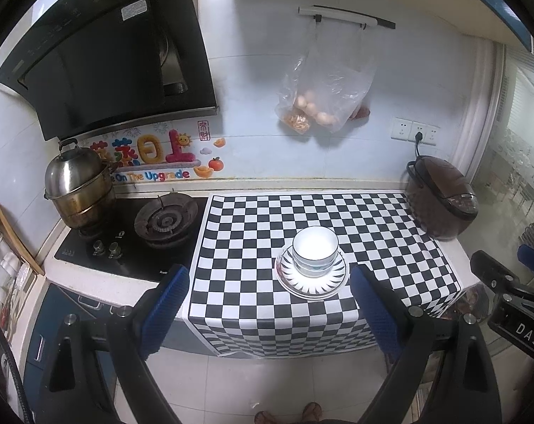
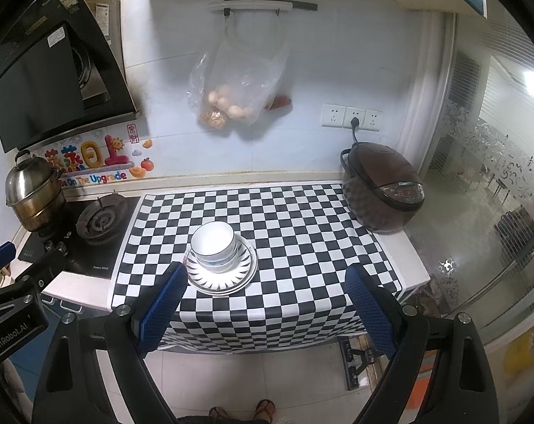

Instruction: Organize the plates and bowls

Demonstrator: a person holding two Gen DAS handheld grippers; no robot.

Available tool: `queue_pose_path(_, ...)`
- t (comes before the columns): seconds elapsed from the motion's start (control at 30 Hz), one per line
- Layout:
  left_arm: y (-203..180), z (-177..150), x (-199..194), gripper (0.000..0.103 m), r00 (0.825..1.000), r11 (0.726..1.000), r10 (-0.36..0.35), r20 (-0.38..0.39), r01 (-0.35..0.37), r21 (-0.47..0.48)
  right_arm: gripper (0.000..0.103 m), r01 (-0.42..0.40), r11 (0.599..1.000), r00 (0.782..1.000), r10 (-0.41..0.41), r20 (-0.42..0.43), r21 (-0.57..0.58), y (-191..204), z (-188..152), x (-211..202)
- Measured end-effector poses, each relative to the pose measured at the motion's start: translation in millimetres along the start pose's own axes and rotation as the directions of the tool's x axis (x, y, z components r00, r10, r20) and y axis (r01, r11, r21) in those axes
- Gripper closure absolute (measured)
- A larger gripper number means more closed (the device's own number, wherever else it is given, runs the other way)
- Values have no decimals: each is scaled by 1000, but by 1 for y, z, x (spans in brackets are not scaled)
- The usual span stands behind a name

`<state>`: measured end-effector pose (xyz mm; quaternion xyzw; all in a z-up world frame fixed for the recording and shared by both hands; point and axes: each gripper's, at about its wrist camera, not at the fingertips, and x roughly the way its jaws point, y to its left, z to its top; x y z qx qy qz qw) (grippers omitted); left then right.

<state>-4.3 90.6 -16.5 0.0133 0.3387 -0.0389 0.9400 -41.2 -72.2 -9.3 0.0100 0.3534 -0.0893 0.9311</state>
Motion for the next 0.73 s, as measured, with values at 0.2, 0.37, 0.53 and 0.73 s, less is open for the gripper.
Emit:
queue_pose_path(0.2, -1, 1, 1, 10, 1000, 1000, 3, 4, -3, -5, 10, -3, 1000, 1000, 3, 3, 2, -1, 1, 3)
queue_pose_path(0.37, 0, 1, 2, 10, 1000, 1000, -1, 1, 1, -4, 10, -3, 1000, 1000, 3, 3, 3, 0, 2, 3)
queue_pose_path(0.53, 1, 1, 1, 10, 1000, 1000, 1, 4, -1, -2, 10, -2, 1000, 1000, 2, 3, 3, 0, 2, 3)
queue_pose_path(0.73, -1, 4, 0, 10, 1000, 1000, 6, 10, -6, -5, 10, -7, 1000, 1000, 7, -2, -3, 1, 2, 5)
